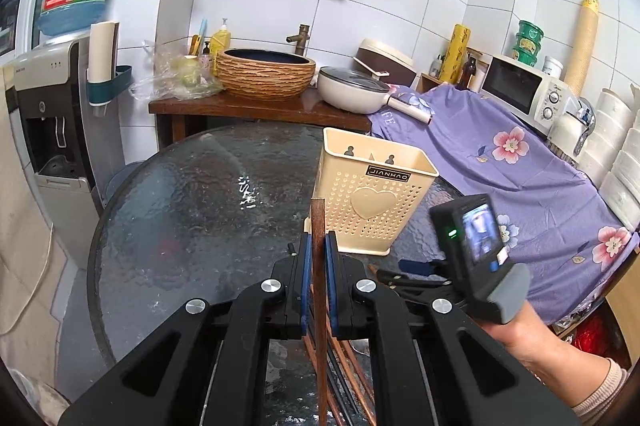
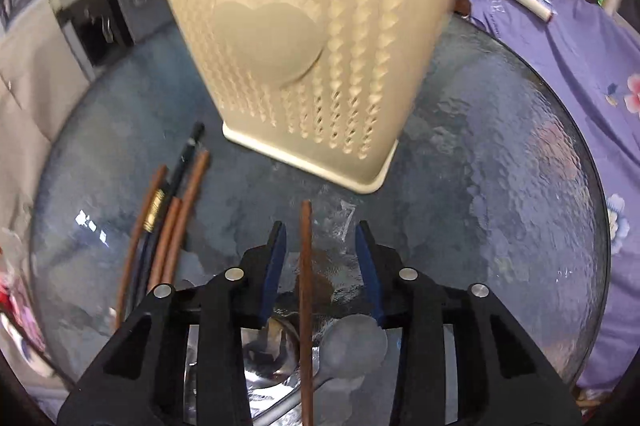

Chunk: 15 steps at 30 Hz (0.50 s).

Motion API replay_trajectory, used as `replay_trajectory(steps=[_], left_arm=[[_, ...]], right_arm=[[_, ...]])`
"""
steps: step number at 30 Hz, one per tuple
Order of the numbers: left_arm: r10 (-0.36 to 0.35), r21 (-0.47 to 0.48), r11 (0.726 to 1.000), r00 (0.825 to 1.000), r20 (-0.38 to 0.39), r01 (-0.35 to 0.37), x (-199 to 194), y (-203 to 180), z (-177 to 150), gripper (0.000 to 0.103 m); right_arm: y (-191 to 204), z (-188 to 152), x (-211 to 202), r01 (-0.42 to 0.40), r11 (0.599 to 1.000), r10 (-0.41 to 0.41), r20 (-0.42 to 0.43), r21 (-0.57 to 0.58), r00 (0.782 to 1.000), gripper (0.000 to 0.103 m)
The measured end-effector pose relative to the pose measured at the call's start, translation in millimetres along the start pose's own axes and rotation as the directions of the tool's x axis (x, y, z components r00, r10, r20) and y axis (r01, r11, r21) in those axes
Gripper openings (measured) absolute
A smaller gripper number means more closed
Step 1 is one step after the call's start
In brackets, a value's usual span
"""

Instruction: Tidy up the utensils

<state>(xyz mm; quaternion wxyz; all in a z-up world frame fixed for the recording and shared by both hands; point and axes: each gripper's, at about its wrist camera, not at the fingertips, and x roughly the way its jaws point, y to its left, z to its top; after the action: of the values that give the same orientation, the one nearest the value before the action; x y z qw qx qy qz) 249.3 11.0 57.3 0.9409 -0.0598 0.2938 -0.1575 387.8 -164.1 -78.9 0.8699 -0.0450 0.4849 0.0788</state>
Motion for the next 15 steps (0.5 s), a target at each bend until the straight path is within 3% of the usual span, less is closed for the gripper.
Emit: replay_trajectory(steps=[6,7,15], left_arm=[[0.001,0.003,1.000,1.000,0.003,-0.001,-1.1,-0.6,-0.2,0.006],[0.002,0.004,1.000,1.000,0.004,-0.002,-1.6,-0.8,-0.2,0.006],[0.001,0.004,1.000,1.000,0.006,-0.001,-4.4,-0.2,1.7,0.006]], right_arm=[[3.7,-3.8,13.5,0.010,0.999,-0.011,-0.029,-0.033,1.000,0.016],[5.0,-4.1,13.4,0.006,0.999,-0.007,-0.032,-0.040,0.999,0.009],[7.2,-1.5,4.5,-0.028,1.000,0.028,-0.022,-0.012,0.999,0.007]])
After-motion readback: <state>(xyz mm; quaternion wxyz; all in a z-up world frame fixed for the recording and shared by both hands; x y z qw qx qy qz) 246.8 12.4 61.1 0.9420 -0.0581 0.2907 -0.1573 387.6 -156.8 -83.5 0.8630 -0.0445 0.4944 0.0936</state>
